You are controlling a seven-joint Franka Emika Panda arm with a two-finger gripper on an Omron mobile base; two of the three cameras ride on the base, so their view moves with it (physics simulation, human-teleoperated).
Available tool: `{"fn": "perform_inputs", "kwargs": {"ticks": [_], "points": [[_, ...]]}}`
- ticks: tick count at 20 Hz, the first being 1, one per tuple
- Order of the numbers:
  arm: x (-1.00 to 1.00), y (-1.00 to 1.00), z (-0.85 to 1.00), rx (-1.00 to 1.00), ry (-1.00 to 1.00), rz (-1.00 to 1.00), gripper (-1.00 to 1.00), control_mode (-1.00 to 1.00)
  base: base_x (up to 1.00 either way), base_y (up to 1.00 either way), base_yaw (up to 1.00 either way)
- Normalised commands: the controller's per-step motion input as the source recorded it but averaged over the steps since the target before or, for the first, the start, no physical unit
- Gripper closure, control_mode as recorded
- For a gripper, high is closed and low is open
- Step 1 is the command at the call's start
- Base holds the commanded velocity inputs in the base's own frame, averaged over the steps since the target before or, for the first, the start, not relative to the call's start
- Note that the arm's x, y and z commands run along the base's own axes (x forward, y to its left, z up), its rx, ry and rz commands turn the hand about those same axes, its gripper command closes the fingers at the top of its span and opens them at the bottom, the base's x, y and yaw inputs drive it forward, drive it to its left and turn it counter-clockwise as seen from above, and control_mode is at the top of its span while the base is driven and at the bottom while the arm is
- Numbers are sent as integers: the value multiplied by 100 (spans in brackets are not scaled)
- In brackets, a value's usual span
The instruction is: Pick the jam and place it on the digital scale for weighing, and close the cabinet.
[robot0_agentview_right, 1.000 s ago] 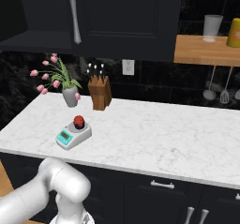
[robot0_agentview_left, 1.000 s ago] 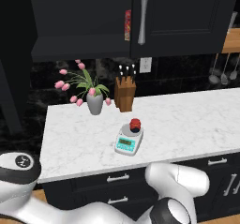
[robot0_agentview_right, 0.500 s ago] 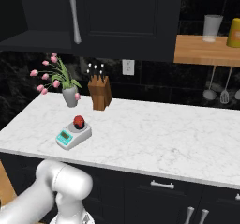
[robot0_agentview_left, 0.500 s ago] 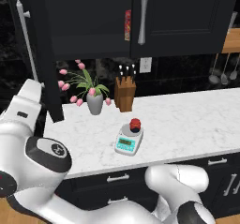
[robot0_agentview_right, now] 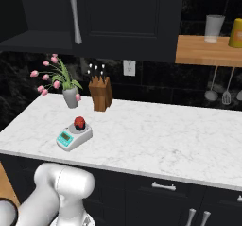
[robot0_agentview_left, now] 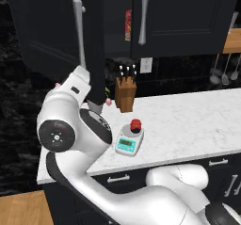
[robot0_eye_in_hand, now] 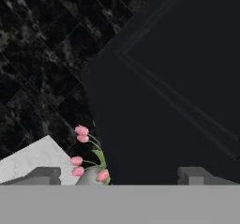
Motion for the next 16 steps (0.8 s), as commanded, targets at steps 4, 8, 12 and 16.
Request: {"fn": "perform_inputs", "kwargs": {"ticks": [4, 8, 12, 16], "points": [[97, -68, 13, 12, 10, 0, -100, -100, 0, 0, 0], [84, -78, 4, 17, 2, 8, -100, -100, 0, 0, 0], [87, -56, 2, 19, 0, 15, -100, -100, 0, 0, 0], [95, -32, 0, 23, 0, 20, -100, -100, 0, 0, 0]]}}
